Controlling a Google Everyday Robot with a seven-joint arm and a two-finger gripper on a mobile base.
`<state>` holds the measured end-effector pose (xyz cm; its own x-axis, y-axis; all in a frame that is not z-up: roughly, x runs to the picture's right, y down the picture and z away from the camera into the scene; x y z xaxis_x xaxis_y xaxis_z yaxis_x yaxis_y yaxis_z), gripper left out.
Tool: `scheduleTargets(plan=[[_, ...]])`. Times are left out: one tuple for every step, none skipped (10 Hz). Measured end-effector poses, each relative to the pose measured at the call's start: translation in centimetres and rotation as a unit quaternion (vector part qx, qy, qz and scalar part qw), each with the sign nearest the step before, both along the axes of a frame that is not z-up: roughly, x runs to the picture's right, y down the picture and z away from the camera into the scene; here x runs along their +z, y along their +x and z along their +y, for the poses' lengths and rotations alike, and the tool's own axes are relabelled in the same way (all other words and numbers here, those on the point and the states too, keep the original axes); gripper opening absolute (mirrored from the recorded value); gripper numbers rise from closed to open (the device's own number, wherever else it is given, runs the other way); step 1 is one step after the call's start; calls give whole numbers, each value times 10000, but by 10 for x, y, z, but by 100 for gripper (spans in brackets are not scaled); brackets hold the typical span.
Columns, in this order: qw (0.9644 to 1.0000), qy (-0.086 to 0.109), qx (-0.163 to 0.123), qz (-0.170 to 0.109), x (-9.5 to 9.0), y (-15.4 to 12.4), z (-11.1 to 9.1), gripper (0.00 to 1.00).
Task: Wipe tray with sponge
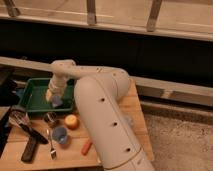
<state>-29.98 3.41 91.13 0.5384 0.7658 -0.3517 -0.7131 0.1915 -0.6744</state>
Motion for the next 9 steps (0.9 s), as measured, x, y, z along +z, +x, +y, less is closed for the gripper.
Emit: scheduleTargets(plan=[[9999,82,38,74,7,7,-12,0],[9999,143,28,89,12,8,-20,0],[9998,212,16,50,15,2,-28,0],[9996,280,-12,-40,17,-12,-35,0],[9994,302,-62,-152,17,-29,-37,0],[9991,309,-92,-269,15,-46,-38,0],[9989,288,-109,-347,12,-57,-36,0],[9987,240,-137,-422,8,-66,-31,0],[9986,201,-170,-450,4,-68,-25,0]])
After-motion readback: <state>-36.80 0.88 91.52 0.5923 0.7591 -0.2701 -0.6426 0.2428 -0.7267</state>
